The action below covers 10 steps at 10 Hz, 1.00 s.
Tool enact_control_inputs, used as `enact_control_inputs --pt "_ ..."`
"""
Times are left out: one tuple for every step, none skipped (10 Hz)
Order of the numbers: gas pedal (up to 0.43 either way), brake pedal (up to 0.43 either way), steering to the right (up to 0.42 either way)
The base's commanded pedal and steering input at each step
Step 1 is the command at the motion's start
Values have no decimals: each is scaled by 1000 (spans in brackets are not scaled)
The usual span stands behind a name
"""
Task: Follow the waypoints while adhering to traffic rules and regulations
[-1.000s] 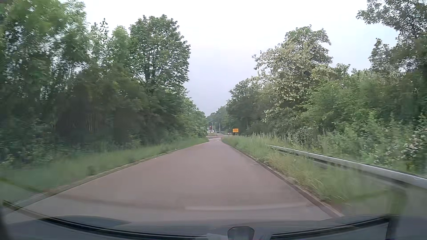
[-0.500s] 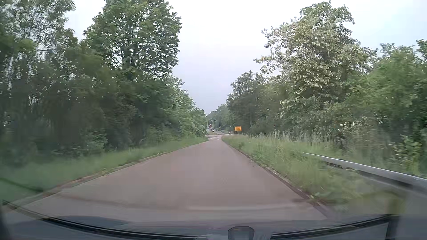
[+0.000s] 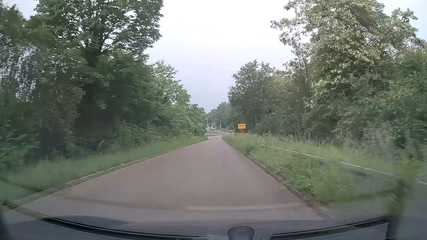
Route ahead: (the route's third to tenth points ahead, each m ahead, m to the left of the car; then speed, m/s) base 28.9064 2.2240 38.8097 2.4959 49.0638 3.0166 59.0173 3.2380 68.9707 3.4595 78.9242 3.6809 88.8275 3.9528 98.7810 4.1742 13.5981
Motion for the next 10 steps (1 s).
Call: enact_control_inputs --pt "0 73 -2" --pt "0 91 -2" --pt "0 110 -2" --pt "0 122 -3" --pt "0 134 -3" --pt "0 134 -3" --pt "0 140 -3" --pt "0 140 -3" --pt "0 146 -3" --pt "0 146 -3"
